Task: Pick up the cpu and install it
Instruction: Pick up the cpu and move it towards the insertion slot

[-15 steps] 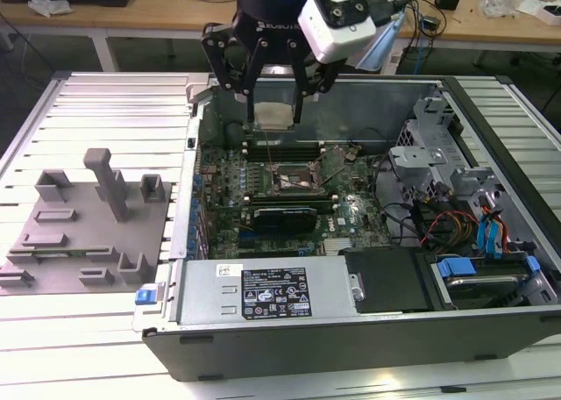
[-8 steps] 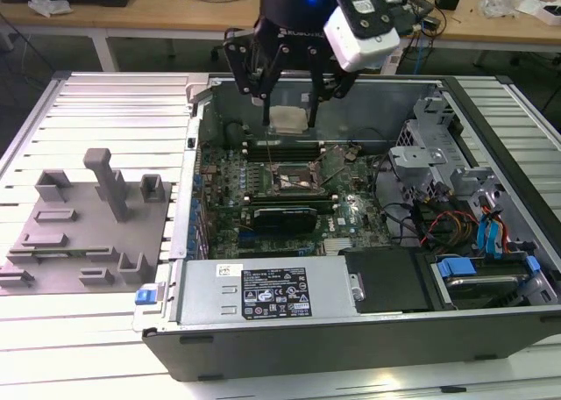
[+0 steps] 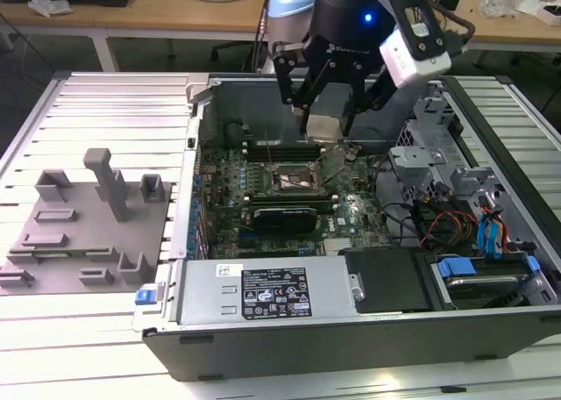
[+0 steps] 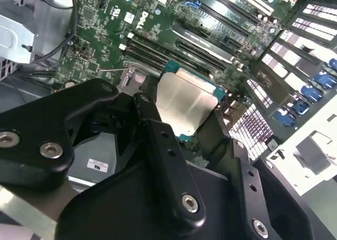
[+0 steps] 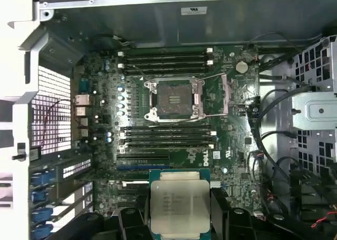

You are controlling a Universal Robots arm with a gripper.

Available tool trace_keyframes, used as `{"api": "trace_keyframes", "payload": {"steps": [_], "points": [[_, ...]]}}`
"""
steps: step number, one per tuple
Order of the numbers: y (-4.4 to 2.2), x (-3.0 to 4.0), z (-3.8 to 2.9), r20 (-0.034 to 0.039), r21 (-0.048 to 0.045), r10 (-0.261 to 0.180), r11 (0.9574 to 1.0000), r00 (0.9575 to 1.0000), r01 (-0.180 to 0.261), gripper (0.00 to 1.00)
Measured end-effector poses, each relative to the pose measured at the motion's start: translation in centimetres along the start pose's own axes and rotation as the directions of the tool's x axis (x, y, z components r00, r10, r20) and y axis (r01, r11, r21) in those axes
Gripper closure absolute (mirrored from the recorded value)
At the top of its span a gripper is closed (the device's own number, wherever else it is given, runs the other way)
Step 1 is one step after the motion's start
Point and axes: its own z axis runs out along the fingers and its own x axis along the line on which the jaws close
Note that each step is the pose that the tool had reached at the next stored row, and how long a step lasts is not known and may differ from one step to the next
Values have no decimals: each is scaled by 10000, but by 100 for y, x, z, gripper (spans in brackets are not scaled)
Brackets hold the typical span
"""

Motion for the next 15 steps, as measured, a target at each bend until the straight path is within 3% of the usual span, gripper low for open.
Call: {"api": "trace_keyframes", "payload": {"steps": [4,10,15], "points": [[13,-5,88,-1,3,-74,10000,10000,74,45],[72,-14,289,16,30,-582,9983,9983,582,45],[90,-19,383,32,43,-786,9969,9969,786,45]]}}
